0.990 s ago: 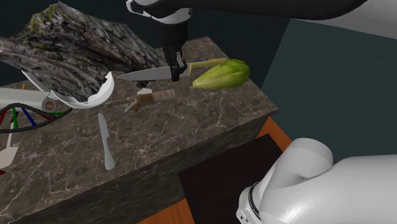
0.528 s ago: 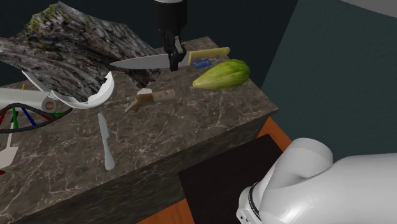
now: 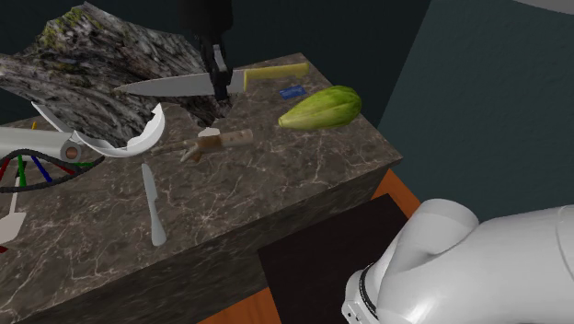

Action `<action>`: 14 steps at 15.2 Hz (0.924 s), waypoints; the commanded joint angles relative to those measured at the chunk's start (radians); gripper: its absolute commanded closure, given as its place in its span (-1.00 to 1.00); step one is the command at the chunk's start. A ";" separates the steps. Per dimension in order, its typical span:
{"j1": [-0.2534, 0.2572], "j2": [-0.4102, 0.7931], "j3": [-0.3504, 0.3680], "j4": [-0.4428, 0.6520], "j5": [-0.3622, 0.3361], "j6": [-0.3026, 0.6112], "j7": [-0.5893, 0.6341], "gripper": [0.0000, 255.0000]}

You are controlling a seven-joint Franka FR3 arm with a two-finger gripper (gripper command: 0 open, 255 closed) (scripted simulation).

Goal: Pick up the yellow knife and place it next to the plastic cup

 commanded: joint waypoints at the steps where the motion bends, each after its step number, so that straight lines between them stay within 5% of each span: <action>1: 0.012 0.048 0.024 0.048 0.008 0.002 0.035 1.00; 14: 0.111 0.450 0.165 0.492 -0.013 -0.032 0.275 1.00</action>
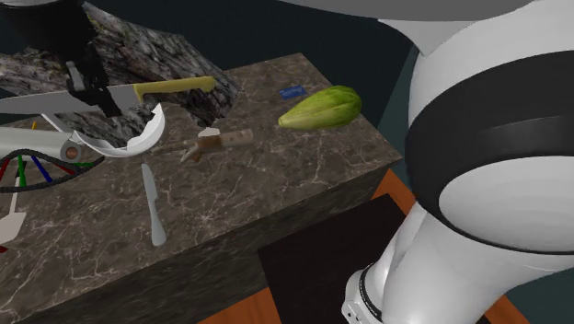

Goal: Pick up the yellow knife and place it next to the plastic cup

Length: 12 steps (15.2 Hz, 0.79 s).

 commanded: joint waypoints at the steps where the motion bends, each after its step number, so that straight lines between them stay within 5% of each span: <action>1: 0.017 0.071 0.015 0.091 -0.012 -0.019 0.033 1.00; 8: 0.115 0.395 0.048 0.554 -0.078 -0.160 0.136 1.00; 12: 0.104 0.349 0.047 0.425 -0.070 -0.076 0.134 1.00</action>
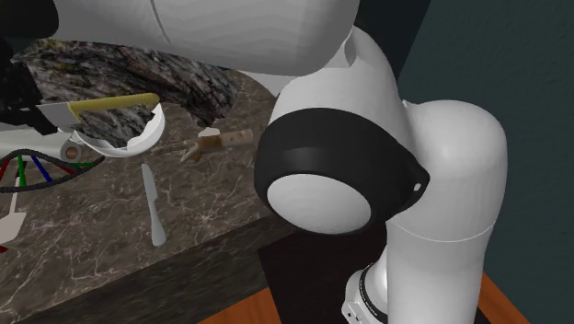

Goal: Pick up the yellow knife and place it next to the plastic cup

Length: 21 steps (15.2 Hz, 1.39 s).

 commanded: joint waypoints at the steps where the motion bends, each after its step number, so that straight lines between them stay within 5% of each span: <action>1: -0.006 -0.020 0.000 -0.059 0.004 0.040 -0.002 1.00; 21: -0.025 -0.089 -0.003 -0.435 0.016 0.347 -0.010 1.00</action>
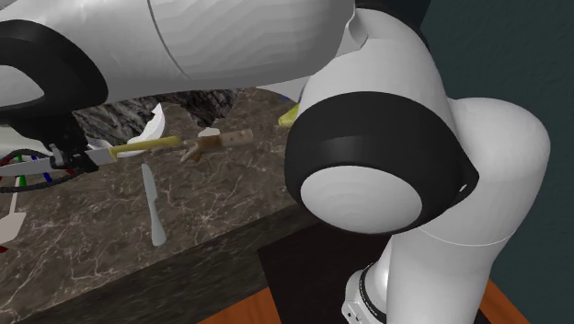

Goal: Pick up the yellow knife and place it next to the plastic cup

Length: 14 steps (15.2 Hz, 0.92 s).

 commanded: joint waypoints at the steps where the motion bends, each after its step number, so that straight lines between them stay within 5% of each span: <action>1: -0.002 0.001 -0.001 -0.023 0.000 0.025 -0.002 1.00; 14: -0.003 0.020 -0.003 -0.158 -0.004 0.178 -0.002 1.00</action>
